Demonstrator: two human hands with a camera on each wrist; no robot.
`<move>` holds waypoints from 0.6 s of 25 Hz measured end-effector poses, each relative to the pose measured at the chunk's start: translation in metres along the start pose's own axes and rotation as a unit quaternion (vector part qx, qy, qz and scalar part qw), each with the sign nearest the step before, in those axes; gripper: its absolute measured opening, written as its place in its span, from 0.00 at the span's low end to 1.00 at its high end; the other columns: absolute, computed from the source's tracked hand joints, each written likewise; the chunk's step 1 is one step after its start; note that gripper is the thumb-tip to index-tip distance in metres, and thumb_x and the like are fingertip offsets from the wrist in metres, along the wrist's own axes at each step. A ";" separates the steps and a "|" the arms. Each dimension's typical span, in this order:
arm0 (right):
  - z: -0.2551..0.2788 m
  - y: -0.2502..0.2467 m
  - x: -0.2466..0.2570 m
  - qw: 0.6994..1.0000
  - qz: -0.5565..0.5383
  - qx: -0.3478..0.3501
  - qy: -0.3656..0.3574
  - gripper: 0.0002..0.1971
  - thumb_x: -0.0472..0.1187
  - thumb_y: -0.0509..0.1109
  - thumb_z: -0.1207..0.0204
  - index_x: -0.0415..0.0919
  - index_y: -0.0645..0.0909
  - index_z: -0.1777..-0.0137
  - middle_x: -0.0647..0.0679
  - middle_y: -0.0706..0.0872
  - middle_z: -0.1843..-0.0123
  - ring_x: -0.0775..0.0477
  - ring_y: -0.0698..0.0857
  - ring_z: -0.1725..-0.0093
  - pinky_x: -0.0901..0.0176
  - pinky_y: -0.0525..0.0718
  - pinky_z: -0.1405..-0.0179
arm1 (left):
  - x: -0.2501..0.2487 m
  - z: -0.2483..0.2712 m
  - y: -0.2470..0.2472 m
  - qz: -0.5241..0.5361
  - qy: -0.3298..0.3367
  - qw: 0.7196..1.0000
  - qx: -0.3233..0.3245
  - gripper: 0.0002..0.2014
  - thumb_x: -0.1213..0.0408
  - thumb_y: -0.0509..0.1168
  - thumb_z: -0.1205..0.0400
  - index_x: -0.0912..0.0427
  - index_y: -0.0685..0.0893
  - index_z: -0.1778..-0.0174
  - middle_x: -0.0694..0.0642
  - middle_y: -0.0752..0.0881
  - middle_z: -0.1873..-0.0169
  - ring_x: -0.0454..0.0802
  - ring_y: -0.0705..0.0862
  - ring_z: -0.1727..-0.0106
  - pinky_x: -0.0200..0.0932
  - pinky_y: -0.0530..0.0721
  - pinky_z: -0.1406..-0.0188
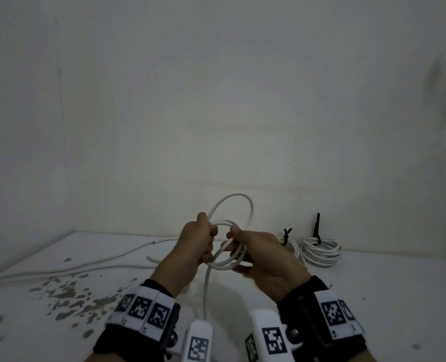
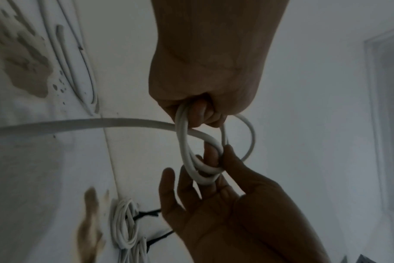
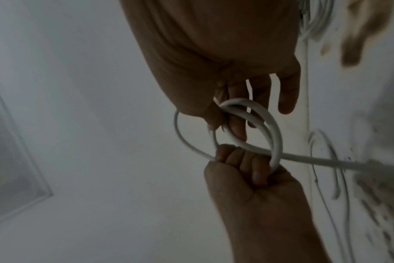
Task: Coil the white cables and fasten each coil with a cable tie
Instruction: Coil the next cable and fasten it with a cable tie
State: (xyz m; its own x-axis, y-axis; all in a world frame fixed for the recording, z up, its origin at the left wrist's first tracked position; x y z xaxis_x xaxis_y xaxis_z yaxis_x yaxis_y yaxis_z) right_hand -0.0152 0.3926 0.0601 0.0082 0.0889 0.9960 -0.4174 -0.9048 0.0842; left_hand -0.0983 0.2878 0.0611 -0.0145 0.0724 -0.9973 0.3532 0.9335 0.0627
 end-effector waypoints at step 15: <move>0.010 -0.009 0.022 0.945 0.269 -0.046 -0.181 0.03 0.41 0.65 0.15 0.45 0.80 0.49 0.42 0.81 0.67 0.45 0.82 0.78 0.62 0.75 0.84 | -0.003 -0.019 -0.042 0.099 0.006 0.995 -0.032 0.23 0.49 0.55 0.12 0.54 0.67 0.74 0.47 0.60 0.86 0.43 0.54 0.87 0.31 0.54 0.88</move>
State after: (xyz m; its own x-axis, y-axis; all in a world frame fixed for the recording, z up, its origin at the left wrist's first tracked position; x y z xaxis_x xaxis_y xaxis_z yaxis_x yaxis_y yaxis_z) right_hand -0.0019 0.3987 0.0820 0.0757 -0.5374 0.8399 -0.5260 -0.7371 -0.4243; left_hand -0.1312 0.2549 0.0624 0.0383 0.2599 -0.9649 0.2906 0.9209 0.2596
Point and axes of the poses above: each hand's wrist, its own z-axis away from the middle knuckle, its own y-axis out of the palm, x = y × z, the point moved 6 cm from there along -z, towards the middle knuckle
